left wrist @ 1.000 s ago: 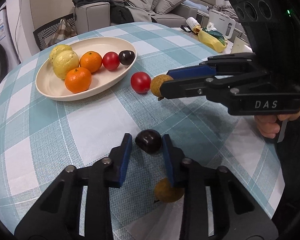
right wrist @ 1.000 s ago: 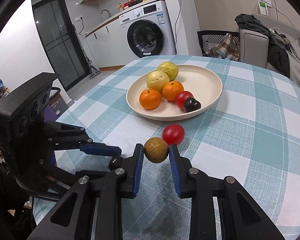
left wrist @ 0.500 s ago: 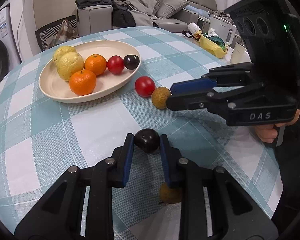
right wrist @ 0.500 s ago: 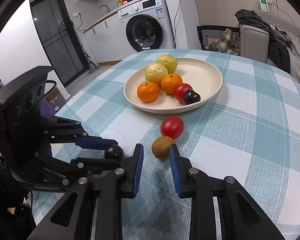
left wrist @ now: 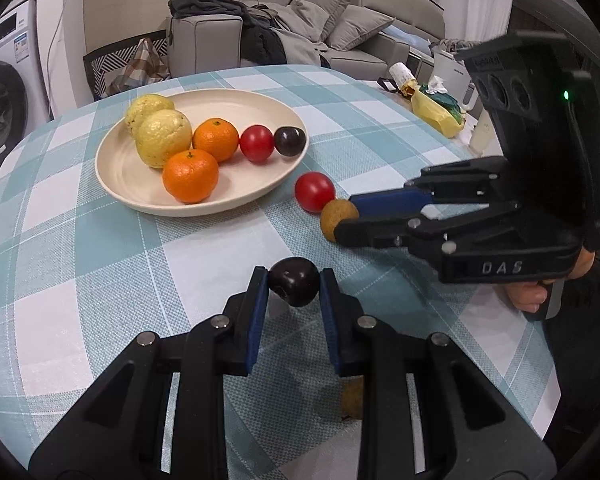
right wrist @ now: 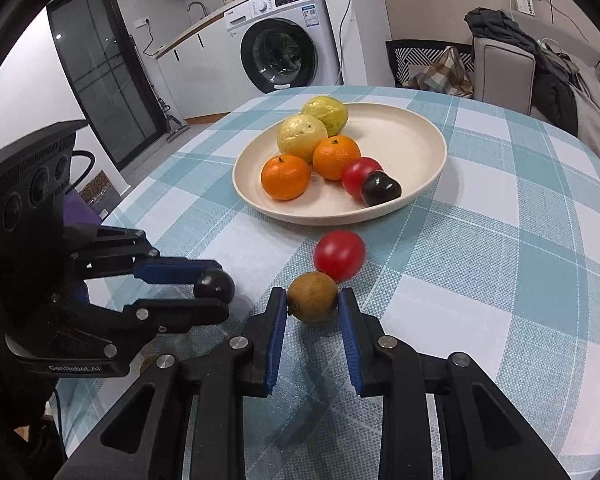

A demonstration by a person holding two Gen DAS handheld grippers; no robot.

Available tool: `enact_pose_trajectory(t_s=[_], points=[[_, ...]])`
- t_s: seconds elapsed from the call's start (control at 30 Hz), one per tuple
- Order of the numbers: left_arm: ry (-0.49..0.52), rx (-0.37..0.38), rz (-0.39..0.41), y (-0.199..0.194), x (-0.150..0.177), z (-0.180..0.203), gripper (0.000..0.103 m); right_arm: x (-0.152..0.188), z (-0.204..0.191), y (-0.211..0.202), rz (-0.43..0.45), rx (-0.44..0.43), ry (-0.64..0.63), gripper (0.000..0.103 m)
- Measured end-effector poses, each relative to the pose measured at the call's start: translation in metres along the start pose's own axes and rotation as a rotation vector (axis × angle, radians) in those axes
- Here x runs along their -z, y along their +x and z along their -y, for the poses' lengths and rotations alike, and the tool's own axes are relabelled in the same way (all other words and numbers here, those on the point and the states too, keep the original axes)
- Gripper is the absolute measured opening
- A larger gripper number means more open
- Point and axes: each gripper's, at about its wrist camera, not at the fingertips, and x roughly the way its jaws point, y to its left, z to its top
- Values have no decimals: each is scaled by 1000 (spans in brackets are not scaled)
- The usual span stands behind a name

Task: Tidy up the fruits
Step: 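Hold the brown fruit in right gripper while left gripper closes on the dark plum, then carry the brown fruit with right gripper while left gripper carries the plum toward the plate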

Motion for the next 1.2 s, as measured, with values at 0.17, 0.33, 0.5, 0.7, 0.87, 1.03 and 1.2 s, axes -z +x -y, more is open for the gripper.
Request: enact_pose_trajectory(t_s=[0.17,0.33,0.5,0.7,0.87,1.03,1.2], points=[[-26,-7,24,-4,-3,-6,23,-1,-5,7,-21,11,-18,27],[-54,-20,49,-7,-7,-14,23,-1,-5,1,16,0,-19,27],[-84,-39,88,-14,-13,-23,23,-3,-4,-9,64,-15,-4,26],[-141,-82,149,-23,-24,-41,23,-6,-2,-19,133,-17,27,26],[-179,-129,193,-25,-34,-58,23,-9,0,-23,170,-9,45,26],[-167,-205,203,-18,-42,-67,23,-10,6,-27,206,13,73,26],[-180,-216,204,-9,-48,-76,23,-11,12,-30,227,47,109,26]])
